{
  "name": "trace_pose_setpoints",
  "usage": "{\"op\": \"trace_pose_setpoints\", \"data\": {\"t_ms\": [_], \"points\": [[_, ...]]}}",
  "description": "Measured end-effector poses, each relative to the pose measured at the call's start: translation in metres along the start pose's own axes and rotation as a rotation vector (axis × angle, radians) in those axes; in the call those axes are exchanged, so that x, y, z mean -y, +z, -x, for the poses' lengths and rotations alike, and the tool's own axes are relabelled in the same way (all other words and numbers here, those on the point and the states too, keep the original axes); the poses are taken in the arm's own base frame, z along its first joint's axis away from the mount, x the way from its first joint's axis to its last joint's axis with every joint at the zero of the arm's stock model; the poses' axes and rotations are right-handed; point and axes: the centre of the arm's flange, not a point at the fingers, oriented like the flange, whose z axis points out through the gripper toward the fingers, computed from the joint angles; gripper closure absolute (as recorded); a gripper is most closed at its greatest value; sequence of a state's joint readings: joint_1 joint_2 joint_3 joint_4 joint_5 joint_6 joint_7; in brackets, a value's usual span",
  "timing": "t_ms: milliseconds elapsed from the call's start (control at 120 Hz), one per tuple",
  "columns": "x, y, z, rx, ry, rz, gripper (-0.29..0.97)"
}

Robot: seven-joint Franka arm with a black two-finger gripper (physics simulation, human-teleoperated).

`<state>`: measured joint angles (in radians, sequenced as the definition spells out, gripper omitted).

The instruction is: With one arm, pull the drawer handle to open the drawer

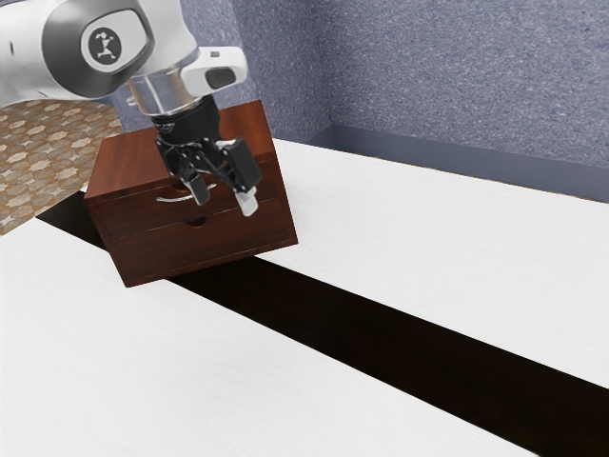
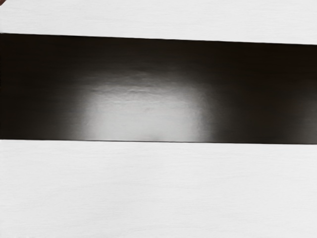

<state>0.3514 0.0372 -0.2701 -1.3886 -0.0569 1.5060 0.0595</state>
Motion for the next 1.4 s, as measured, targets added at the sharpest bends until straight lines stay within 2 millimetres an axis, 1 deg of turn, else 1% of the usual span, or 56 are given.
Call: {"op": "trace_pose_setpoints", "data": {"t_ms": [150,192,225,250,367,433,517,567,600,708,758,817,867,917,1000,1033,1058,1083,1133,1217,1400], "points": [[0.013,-0.002,0.001,-0.003,-0.019,-0.002,0.00],[0.015,-0.019,0.005,-0.034,-0.024,-0.008,0.00],[0.016,-0.044,0.009,-0.078,-0.022,-0.016,0.00],[0.017,-0.059,0.012,-0.103,-0.018,-0.021,0.00],[0.021,-0.106,0.024,-0.184,0.030,-0.062,0.00],[0.026,-0.118,0.028,-0.196,0.095,-0.110,0.00],[0.032,-0.122,0.031,-0.178,0.201,-0.187,0.00],[0.036,-0.118,0.029,-0.157,0.268,-0.215,0.00],[0.039,-0.112,0.026,-0.140,0.314,-0.228,0.00],[0.051,-0.079,0.013,-0.097,0.461,-0.243,0.00],[0.060,-0.068,0.008,-0.099,0.521,-0.229,0.00],[0.075,-0.058,0.005,-0.114,0.584,-0.204,0.00],[0.094,-0.048,0.002,-0.128,0.624,-0.185,0.00],[0.121,-0.037,-0.003,-0.134,0.645,-0.185,0.00],[0.175,-0.029,0.002,-0.138,0.653,-0.206,0.00],[0.189,-0.027,0.005,-0.140,0.662,-0.213,0.00],[0.196,-0.025,0.007,-0.141,0.675,-0.217,0.00],[0.198,-0.019,0.011,-0.139,0.693,-0.218,0.00],[0.194,-0.008,0.017,-0.144,0.738,-0.221,0.00],[0.187,0.003,0.017,-0.182,0.807,-0.228,0.00],[0.169,-0.005,0.010,-0.275,0.888,-0.257,0.00]]}}
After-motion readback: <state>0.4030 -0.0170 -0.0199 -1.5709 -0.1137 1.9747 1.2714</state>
